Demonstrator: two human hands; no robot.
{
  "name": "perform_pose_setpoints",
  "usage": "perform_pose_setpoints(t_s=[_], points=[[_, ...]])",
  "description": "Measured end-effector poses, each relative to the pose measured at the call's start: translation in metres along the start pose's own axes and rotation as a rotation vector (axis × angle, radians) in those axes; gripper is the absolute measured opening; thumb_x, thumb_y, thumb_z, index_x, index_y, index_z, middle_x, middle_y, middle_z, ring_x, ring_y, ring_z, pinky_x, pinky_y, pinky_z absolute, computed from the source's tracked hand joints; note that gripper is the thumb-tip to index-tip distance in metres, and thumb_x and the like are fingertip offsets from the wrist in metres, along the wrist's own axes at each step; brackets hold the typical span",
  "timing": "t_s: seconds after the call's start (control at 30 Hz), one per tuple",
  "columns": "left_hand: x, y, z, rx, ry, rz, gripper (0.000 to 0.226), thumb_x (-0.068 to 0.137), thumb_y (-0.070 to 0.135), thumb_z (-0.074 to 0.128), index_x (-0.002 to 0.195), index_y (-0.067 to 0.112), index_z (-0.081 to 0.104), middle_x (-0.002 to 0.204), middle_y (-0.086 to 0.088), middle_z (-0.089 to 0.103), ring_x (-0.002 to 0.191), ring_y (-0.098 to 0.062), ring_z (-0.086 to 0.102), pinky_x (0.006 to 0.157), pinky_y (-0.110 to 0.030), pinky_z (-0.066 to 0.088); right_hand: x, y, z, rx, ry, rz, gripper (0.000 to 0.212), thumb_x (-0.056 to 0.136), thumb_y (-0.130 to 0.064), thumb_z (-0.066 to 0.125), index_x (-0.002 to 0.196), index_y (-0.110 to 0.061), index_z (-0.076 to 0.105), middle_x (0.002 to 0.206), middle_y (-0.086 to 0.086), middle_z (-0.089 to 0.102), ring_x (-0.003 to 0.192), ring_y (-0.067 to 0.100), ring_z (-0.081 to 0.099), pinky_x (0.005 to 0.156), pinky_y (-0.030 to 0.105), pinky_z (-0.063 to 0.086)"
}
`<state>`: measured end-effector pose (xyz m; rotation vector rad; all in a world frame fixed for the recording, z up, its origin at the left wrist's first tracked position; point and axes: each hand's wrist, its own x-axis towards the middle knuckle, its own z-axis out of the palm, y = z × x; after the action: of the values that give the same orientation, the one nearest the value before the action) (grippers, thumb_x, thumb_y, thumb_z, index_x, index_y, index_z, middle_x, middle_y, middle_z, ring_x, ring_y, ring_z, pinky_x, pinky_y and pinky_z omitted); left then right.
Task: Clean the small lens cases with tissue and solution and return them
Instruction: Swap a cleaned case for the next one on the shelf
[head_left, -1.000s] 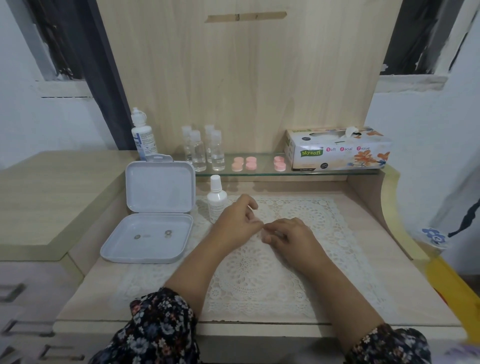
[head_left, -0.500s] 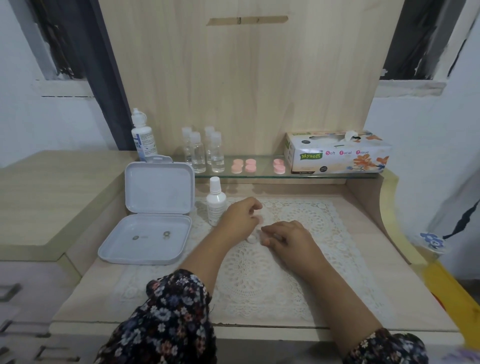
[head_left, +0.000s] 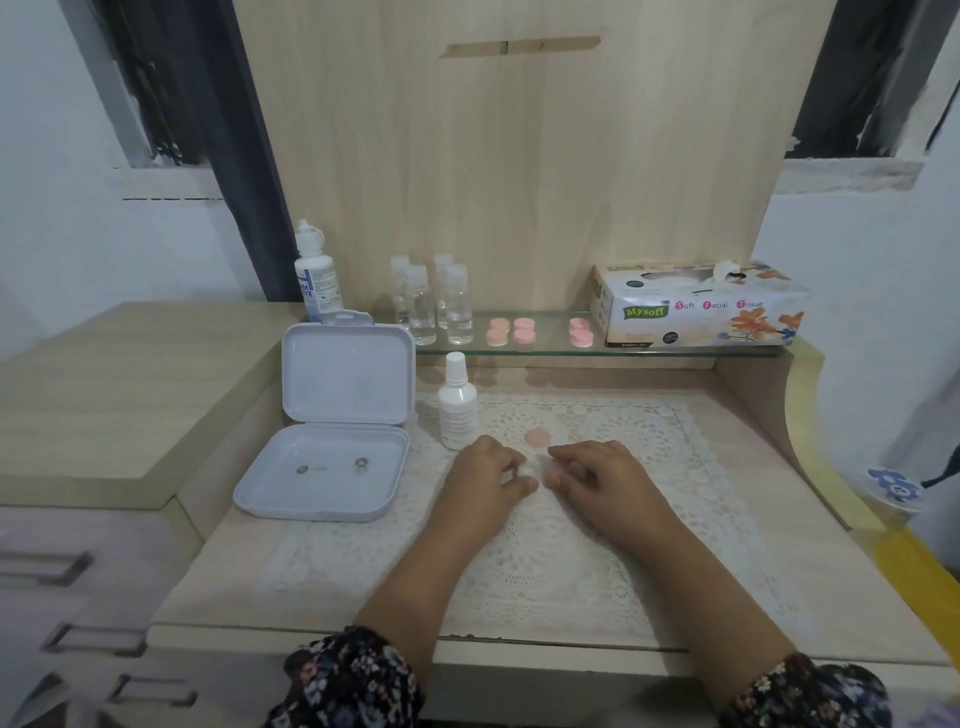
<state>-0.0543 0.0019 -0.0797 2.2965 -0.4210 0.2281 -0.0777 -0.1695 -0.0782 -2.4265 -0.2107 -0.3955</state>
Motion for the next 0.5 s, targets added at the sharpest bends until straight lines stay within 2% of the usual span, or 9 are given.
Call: perform_pose_setpoints(t_s=[0.1,0.17,0.33,0.5], points=[[-0.001,0.0,0.0,0.001,0.015,0.014,0.023,0.084,0.027,0.069,0.101,0.012,0.068,0.097,0.003,0.052,0.092,-0.013,0.052,0.084,-0.025,0.043,0.002,-0.004,-0.003,0.08,-0.033,0.081,0.041,0.08,-0.042,0.074,0.115,-0.023,0.064,0.106,-0.012,0.058,0.097,0.004,0.051,0.079,0.015,0.038],[-0.001,0.0,0.0,0.0,0.025,0.024,0.021,0.083,0.026,0.07,0.099,0.012,0.068,0.096,0.003,0.053,0.091,-0.014,0.052,0.083,-0.027,0.044,0.006,-0.007,-0.008,0.08,-0.078,0.132,0.041,0.073,-0.045,0.079,0.102,-0.022,0.062,0.098,-0.011,0.056,0.089,0.003,0.052,0.069,0.014,0.036],[-0.001,0.001,0.0,-0.035,0.042,0.028,0.02,0.082,0.025,0.072,0.093,0.009,0.068,0.094,0.003,0.056,0.089,-0.014,0.054,0.082,-0.026,0.045,0.018,-0.013,-0.013,-0.055,-0.172,0.101,0.032,0.079,-0.041,0.075,0.096,-0.016,0.064,0.095,-0.003,0.057,0.081,0.007,0.052,0.065,0.015,0.039],[0.0,0.001,0.0,-0.039,0.038,0.035,0.019,0.081,0.025,0.072,0.092,0.009,0.068,0.091,0.004,0.055,0.087,-0.014,0.053,0.081,-0.027,0.044,0.018,-0.011,-0.011,-0.013,-0.158,0.064,0.025,0.082,-0.035,0.075,0.094,-0.015,0.065,0.093,-0.002,0.058,0.084,0.011,0.053,0.067,0.015,0.038]])
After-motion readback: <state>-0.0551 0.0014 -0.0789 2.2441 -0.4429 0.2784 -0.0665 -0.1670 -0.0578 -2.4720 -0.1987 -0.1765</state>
